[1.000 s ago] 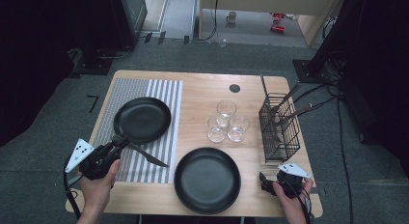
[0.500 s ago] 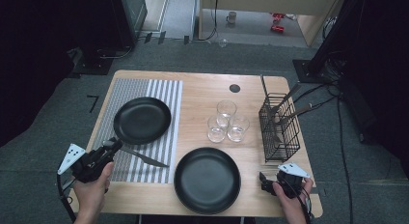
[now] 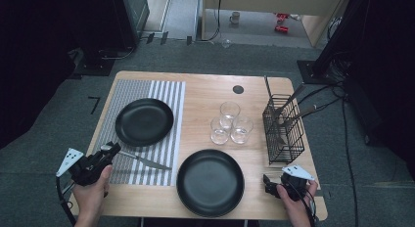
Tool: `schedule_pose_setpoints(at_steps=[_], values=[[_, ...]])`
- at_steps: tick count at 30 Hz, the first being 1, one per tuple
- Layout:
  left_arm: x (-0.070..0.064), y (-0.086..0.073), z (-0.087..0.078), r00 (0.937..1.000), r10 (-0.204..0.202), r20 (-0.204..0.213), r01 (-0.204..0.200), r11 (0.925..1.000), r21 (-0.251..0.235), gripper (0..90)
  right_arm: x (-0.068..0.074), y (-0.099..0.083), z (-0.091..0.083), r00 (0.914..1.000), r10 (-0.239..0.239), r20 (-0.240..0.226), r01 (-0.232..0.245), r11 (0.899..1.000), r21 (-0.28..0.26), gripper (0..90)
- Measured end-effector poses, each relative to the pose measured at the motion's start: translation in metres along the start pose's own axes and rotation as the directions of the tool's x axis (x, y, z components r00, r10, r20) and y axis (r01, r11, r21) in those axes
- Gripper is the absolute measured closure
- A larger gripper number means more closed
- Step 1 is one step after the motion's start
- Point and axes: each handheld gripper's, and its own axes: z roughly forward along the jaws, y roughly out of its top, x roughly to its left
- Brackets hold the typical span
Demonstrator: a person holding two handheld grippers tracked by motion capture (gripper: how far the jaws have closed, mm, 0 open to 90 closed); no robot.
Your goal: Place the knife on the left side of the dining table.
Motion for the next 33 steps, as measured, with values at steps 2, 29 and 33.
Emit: schedule_pose_setpoints(at_steps=[2,29,33], values=[[0.003,-0.002,0.000,0.9999,-0.010,-0.005,0.010,0.9999,0.007,65.5,0.000,0.000,0.000,1.0000,0.000,0.000,0.000,1.000,0.000,5.4],[0.039,-0.023,0.008,0.9930,-0.099,-0.063,0.105,0.9894,0.100,54.9,0.000,0.000,0.000,1.0000,0.000,0.000,0.000,1.000,0.000,5.4],[0.047,-0.025,0.009,0.9879,-0.141,-0.065,0.148,0.9810,0.126,54.6,0.000,0.000,0.000,1.0000,0.000,0.000,0.000,1.000,0.000,5.4]])
